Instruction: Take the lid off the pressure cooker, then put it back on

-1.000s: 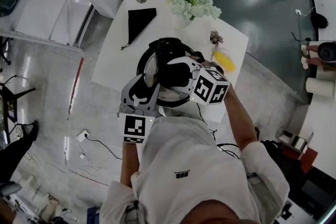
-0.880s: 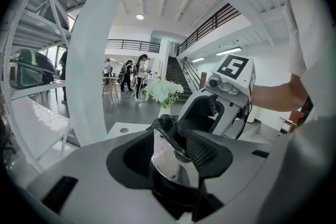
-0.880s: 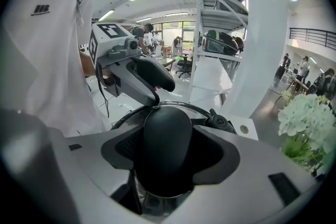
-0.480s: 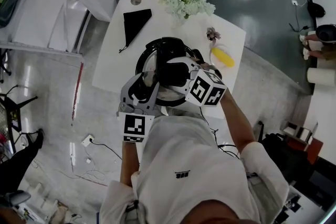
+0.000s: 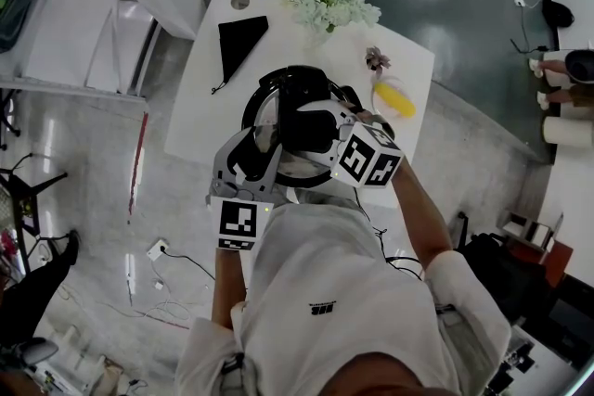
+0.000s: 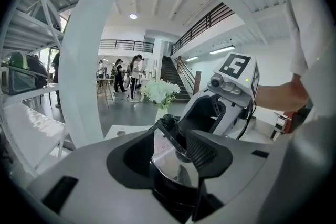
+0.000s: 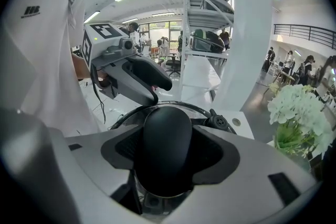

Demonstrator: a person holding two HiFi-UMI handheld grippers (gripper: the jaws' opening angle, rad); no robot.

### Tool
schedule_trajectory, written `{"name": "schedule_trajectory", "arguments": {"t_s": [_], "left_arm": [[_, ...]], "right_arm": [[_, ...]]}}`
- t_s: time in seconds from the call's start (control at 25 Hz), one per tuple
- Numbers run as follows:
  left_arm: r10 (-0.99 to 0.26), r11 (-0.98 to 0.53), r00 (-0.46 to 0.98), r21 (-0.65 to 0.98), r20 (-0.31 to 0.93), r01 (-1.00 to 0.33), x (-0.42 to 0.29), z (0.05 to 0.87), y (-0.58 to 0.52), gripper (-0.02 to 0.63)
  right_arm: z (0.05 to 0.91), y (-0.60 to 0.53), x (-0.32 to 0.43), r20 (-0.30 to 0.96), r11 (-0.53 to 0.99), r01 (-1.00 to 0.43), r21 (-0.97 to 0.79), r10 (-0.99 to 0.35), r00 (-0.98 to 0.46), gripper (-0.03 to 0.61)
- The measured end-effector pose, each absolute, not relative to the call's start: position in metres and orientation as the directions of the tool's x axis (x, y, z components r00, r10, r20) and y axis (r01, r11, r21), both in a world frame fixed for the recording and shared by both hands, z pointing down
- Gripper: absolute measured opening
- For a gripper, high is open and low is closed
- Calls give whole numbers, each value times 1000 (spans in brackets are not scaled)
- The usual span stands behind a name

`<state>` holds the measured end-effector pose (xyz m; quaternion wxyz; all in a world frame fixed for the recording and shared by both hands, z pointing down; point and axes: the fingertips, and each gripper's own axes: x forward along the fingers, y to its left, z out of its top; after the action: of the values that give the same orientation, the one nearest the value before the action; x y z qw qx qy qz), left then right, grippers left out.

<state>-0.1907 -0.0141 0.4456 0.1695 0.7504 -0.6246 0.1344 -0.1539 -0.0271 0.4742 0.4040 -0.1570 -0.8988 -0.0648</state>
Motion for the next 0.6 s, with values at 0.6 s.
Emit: {"name": "schedule_trajectory", "arguments": {"t_s": [0.6], "left_arm": [[-903,-171,188,79,387,-982,-194,434,-14,206]], "right_arm": [[448,-26,-156,727,944,330,-17,238,-644,276]]}}
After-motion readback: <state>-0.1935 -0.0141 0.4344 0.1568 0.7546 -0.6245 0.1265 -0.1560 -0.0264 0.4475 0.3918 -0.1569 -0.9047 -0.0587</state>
